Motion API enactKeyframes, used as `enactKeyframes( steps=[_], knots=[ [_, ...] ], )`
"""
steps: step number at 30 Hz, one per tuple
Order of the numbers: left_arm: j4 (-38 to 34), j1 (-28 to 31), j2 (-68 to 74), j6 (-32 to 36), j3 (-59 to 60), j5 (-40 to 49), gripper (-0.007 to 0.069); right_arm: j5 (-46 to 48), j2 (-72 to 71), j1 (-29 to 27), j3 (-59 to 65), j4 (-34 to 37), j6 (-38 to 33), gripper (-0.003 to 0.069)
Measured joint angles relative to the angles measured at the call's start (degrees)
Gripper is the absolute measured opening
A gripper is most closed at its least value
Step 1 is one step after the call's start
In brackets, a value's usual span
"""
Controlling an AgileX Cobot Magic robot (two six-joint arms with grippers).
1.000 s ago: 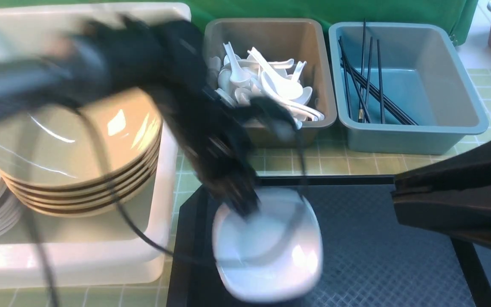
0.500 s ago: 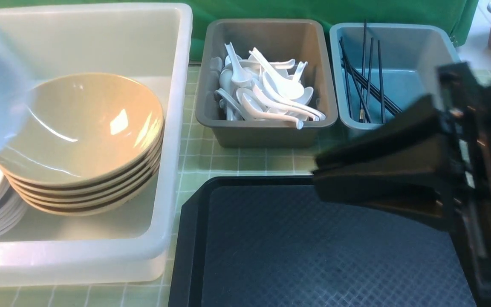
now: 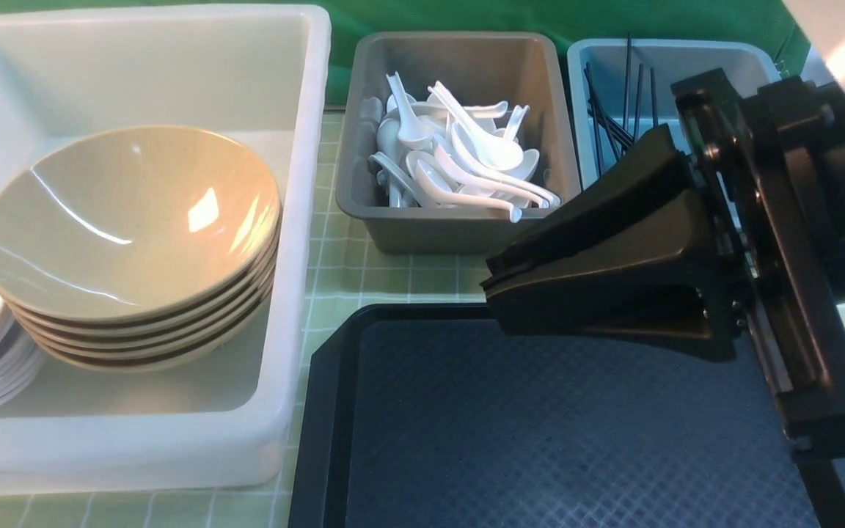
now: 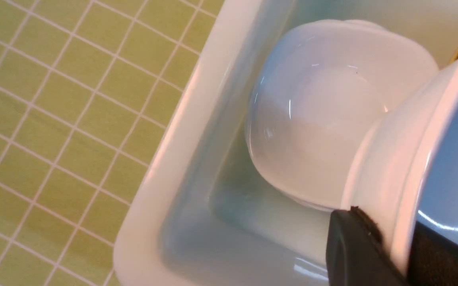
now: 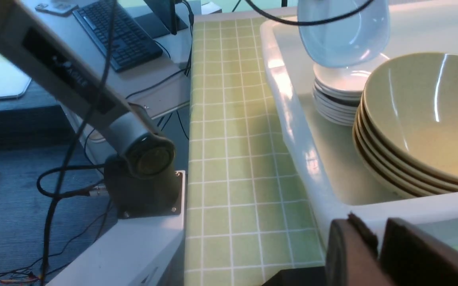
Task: On green table put chopsticks spoon bowls plates into blue grey white boxes.
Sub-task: 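Place the white bowl into the white bin with the other dishes with the left gripper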
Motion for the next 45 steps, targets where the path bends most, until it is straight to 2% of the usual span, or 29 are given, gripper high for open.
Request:
enactKeyframes(
  steps=[12,18,24,32,33,34,35,36,42,45],
  knots=[
    [0.2,0.0,8.0,-5.7,0.1,-4.8,0.0016,0.0,0.0,0.0,0.0,-0.1,-0.2,0.0145],
    [1.4,0.0,11.3,-11.1,0.1,-6.5,0.0027,0.0,0.0,0.0,0.0,-0.1,-0.2,0.015],
    [1.4,0.0,11.7,-12.6,0.1,-7.4,0.0165,0.0,0.0,0.0,0.0,-0.1,-0.2,0.0152],
    [1.4,0.0,11.7,-12.7,0.1,-6.7,0.0507,0.0,0.0,0.0,0.0,-0.1,-0.2,0.0161],
    [1.4,0.0,11.7,-12.7,0.1,-6.6,0.0525,0.0,0.0,0.0,0.0,-0.1,-0.2,0.0161],
    [1.7,0.0,11.7,-12.7,0.1,-6.3,0.0591,0.0,0.0,0.0,0.0,-0.1,-0.2,0.0162],
    [1.8,0.0,11.7,-12.7,0.1,-6.3,0.0599,0.0,0.0,0.0,0.0,-0.1,-0.2,0.0162],
    [2.8,0.0,11.7,-12.8,0.1,-6.3,0.0648,0.0,0.0,0.0,0.0,-0.1,-0.2,0.0162],
    [7.5,0.0,11.6,-15.9,0.1,-6.4,0.0662,0.0,0.0,0.0,0.0,-0.1,-0.2,0.0167],
    [7.3,-0.7,10.5,-16.0,0.2,-5.8,0.0662,-0.2,0.0,0.0,0.0,-0.5,-0.2,0.017]
  ],
)
